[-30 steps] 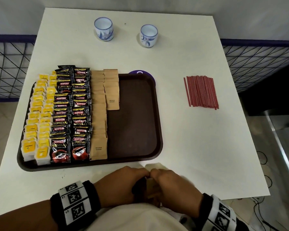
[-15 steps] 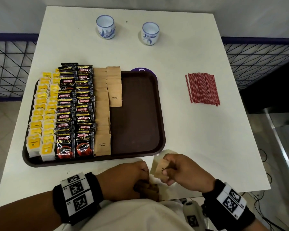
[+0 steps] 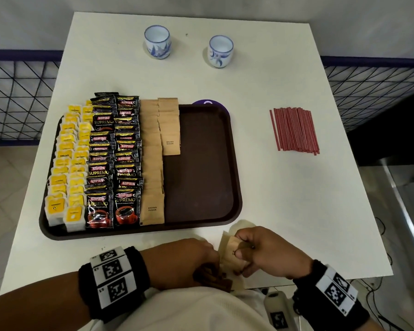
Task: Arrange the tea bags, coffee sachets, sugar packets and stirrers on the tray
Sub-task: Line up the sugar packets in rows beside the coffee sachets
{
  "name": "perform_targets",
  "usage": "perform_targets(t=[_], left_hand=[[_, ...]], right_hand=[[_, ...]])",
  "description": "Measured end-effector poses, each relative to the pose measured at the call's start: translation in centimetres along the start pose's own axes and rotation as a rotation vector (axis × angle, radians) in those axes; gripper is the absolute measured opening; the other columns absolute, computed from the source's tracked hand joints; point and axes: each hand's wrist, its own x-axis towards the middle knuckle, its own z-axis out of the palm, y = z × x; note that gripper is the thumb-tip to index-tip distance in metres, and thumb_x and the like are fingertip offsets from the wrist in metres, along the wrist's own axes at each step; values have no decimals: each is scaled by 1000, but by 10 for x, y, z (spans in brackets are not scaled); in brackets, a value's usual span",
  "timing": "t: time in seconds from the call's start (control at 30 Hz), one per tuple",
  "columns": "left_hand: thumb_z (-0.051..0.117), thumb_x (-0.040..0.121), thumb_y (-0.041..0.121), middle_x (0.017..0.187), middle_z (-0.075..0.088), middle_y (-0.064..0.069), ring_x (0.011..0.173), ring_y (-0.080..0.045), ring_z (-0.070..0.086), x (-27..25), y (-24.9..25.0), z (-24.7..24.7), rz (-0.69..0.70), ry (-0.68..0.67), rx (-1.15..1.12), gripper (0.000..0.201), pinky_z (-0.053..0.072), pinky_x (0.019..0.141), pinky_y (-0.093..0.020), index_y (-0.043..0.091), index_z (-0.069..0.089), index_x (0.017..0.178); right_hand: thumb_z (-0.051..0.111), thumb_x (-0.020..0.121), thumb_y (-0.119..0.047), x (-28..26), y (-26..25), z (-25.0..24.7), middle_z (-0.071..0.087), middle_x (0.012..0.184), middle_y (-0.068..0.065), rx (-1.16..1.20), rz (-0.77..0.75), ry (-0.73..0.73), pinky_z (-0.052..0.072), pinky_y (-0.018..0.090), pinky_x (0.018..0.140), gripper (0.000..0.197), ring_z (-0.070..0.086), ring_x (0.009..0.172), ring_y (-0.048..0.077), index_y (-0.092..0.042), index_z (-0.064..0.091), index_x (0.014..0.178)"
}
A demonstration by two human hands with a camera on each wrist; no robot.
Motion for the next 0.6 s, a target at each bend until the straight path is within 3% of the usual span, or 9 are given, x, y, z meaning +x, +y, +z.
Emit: perform_targets(t=[0.13,0.23,0.33,0.43,0.5,0.6], left_hand=[[69,91,36,112,57,5,99,-7,53,-3,-2,-1,-18,58,-80,25,45,87,-20,28,63,114],[72,86,32,101,63,9,89,-6,59,-13,-5,-10,-43,169,-168,18,48,76,-16,30,65,102],[75,80,24,95,69,13,86,-4,65,-30,-12,-26,-31,285,-285,24,51,73,-18,28,67,102],[81,78,22,93,70,17,85,-4,66,-50,-22,-43,-75,385,-366,30,50,71,-16,35,66,100],[85,76,17,98,72,19,90,-3,68,-61,-31,-53,-142,477,-437,38,51,75,-15,39,69,102],[88,74,7,115,72,18,106,-2,68,-76,-41,-60,-172,617,-603,51,54,89,-18,38,75,111]], right_hand=[[63,93,-1,1,-5,-3,62,91,25,113,-29,62,62,48,78,5,74,79,36,4,62,95],[70,88,2,3,-12,-7,70,94,14,163,-78,149,63,41,66,15,73,72,32,-5,69,101],[70,88,2,5,-21,-9,72,92,17,194,-119,203,62,41,64,14,71,68,28,-7,69,99],[63,92,5,9,-32,-11,72,93,20,252,-159,223,62,39,66,17,72,73,31,-7,71,102],[63,90,9,12,-42,-12,72,95,17,273,-200,236,62,35,66,23,72,74,27,-7,72,104],[65,86,13,20,-57,-11,74,90,3,247,-256,266,61,33,64,29,71,71,22,-8,71,104]])
